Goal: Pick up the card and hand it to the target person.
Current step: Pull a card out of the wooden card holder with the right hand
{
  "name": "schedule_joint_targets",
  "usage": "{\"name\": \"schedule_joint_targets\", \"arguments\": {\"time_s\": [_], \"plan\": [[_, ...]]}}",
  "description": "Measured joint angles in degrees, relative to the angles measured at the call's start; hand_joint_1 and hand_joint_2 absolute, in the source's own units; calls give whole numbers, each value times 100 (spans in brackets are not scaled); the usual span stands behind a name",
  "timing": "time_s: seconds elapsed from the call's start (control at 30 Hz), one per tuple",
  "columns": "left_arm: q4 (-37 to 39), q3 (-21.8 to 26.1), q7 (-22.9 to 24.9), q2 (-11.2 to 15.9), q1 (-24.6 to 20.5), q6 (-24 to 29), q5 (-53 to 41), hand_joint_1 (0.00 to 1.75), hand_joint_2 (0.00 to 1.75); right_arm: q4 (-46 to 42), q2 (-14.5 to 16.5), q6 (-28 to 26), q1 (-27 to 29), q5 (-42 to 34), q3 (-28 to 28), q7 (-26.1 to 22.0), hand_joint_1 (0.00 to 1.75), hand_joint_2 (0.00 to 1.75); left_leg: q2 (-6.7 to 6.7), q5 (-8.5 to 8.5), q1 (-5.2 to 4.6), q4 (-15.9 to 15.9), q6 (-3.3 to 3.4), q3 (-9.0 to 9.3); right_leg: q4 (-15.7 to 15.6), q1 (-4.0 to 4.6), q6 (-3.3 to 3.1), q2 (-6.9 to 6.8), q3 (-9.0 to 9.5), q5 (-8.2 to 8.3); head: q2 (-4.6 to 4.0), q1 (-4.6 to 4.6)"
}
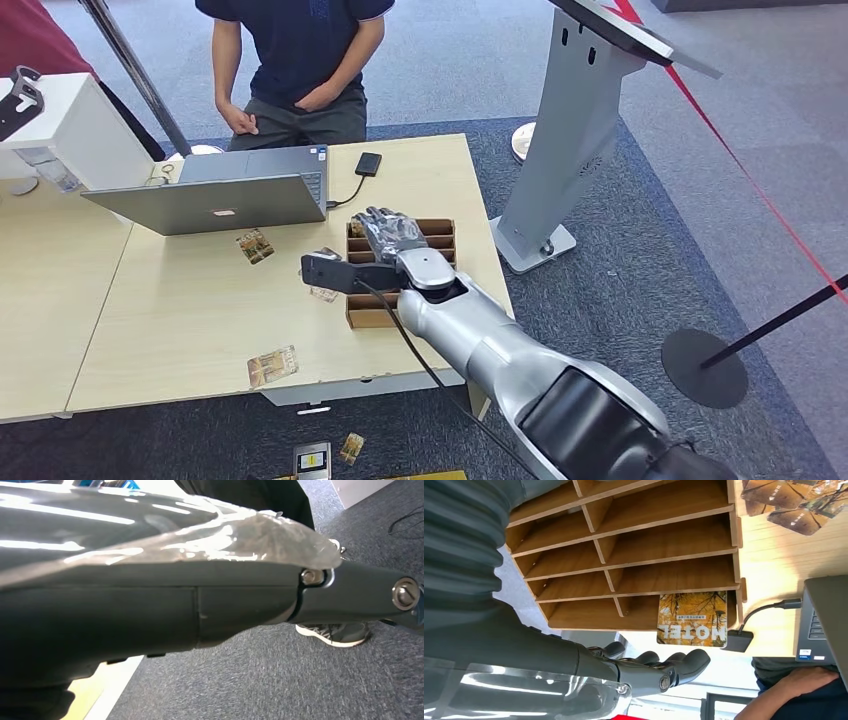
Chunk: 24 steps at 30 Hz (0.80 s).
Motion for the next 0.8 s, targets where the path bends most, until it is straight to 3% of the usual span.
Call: {"name": "schedule_joint_targets", "arguments": {"time_s": [0.8], "plan": [[2,0,7,0,38,8,63,0,0,15,99,36,-45,-37,66,-51,0,175,0,2,0,0,2,1,0,0,1,0,0,2,0,-1]]}}
